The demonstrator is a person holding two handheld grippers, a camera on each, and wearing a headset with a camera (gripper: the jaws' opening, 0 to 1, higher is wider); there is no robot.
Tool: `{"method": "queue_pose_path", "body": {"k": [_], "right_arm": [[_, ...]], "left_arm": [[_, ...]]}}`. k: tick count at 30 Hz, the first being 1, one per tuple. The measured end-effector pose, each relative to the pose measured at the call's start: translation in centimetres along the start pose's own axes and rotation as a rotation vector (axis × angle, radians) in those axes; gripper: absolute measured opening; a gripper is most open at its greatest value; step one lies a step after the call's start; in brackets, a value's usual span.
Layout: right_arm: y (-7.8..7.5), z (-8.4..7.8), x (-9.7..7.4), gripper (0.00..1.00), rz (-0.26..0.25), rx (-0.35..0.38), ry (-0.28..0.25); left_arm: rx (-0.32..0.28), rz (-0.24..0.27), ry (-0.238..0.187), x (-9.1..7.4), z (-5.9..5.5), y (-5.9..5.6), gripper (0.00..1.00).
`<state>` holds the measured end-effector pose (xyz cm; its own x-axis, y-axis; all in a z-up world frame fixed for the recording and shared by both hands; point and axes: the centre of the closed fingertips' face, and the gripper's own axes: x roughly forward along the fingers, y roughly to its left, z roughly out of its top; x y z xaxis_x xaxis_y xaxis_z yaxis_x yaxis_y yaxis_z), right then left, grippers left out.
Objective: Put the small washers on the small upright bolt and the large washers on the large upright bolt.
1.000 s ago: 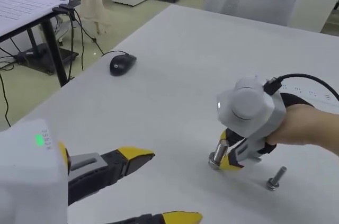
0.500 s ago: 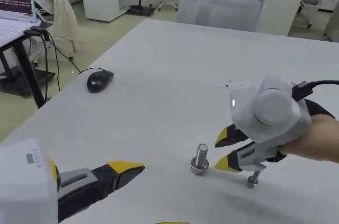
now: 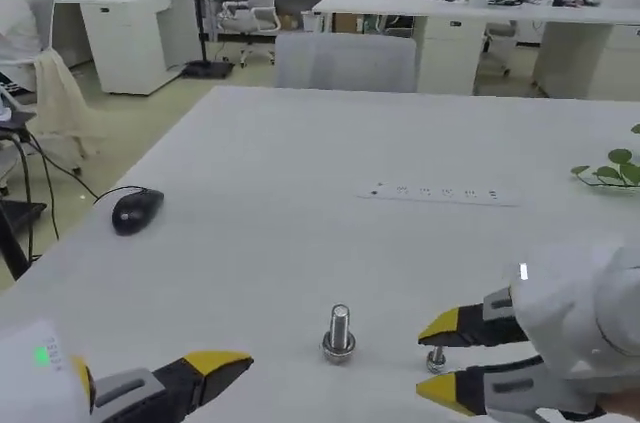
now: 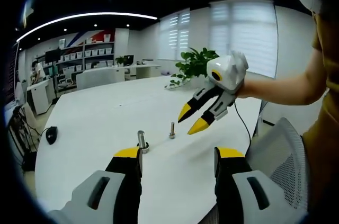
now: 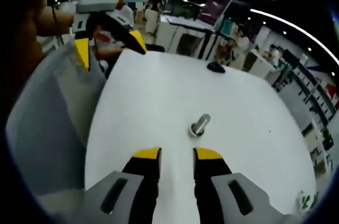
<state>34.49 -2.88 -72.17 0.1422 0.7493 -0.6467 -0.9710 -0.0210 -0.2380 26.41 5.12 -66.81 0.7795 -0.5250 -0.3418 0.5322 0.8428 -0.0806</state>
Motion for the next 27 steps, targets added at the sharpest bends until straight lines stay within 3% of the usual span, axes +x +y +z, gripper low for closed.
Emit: {"method": "queue_pose_path", "body": {"k": [3,6,8,12,16,19,23,27], "right_arm": [[0.8,-0.5,-0.9,0.25,-0.030,0.045,-0.039],[2.1,-0.4,-1.9,0.25,-0.040,0.126,-0.123],[2.5,-0.7,-2.2,0.25,-0.048,0.174,-0.149],[3.3,-1.8,-2.6,0.26,-0.045,0.211,-0.150],[3.4,-2.0,-3.6,0.30,-0.080,0.279,-0.203],[3.5,-2.7,-4.4,0.31,-0.114,0.293,-0.205],[4.1,-3.5,-4.7,0.33,-0.113,0.328,-0.205],[4.5,-3.3,-5.2,0.37,-0.124,0.396,-0.270]], "left_arm": [[0.004,-0.014,-0.001,0.1,0.0,-0.1,0.54],[0.006,-0.028,-0.005,0.0,0.1,-0.3,0.54],[0.005,-0.038,-0.006,-0.1,0.0,-0.5,0.54],[0.005,-0.052,0.006,-0.2,-0.7,-0.7,0.54],[0.006,-0.058,0.007,-0.4,-0.8,-1.0,0.54],[0.003,-0.060,0.010,-0.5,-1.1,-1.0,0.54],[0.002,-0.061,0.027,-0.7,-1.6,-1.1,0.54],[-0.005,-0.051,0.030,-0.9,-1.8,-1.1,0.54]]}}
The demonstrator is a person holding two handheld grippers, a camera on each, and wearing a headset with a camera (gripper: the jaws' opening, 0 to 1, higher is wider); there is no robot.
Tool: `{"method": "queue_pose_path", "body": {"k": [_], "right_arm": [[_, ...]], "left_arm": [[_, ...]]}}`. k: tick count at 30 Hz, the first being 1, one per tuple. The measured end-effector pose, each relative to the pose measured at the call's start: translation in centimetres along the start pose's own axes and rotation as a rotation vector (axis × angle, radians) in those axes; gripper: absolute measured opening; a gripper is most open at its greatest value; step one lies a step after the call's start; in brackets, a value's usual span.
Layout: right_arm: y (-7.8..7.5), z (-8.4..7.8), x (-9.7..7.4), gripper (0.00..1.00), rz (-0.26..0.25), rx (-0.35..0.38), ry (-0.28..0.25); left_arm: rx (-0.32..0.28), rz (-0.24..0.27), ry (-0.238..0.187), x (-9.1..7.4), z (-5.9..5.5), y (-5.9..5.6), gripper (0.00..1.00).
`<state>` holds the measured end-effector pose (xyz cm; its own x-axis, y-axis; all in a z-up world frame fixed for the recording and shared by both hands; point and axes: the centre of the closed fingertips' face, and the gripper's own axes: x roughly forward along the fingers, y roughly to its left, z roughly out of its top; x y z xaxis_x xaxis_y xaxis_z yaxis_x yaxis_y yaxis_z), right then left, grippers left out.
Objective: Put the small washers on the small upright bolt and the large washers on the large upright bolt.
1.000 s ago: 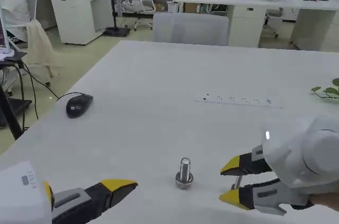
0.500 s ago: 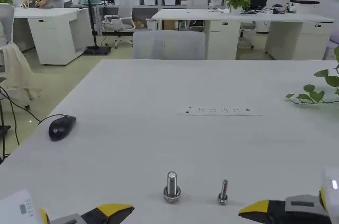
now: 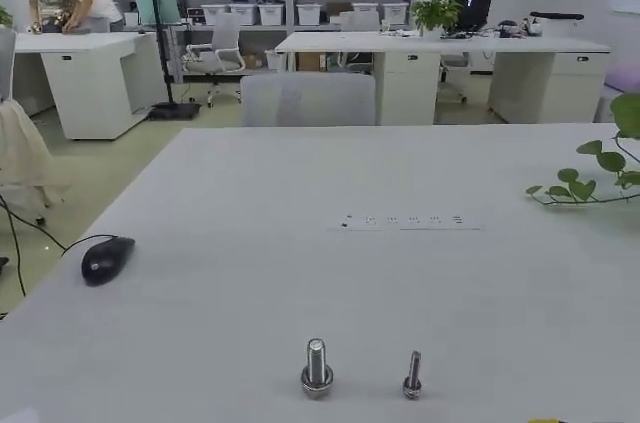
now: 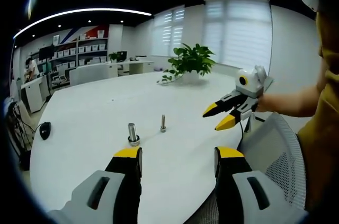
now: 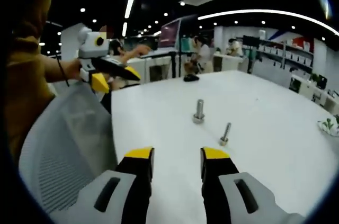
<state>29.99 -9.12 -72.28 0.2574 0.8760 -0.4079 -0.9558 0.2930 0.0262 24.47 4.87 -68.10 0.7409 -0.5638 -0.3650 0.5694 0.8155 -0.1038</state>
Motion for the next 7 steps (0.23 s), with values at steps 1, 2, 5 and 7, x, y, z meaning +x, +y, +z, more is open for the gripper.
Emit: {"method": "queue_pose_path", "body": {"k": [1,2,5,7], "right_arm": [[0.13,-0.19,-0.07,0.38,0.000,0.001,0.002],[0.35,-0.39,-0.08,0.38,0.001,0.014,0.000],[0.81,-0.96,0.02,0.40,0.011,0.035,0.003],[1.07,-1.00,0.15,0.40,0.016,0.035,0.004]], "left_arm": [[-0.001,0.002,0.000,-0.04,-0.03,0.00,0.54],[-0.002,0.008,0.002,-0.10,-0.10,0.05,0.54],[-0.006,0.017,-0.001,-0.30,-0.05,-0.02,0.54],[-0.009,0.024,0.000,-0.42,-0.03,-0.06,0.54]]}}
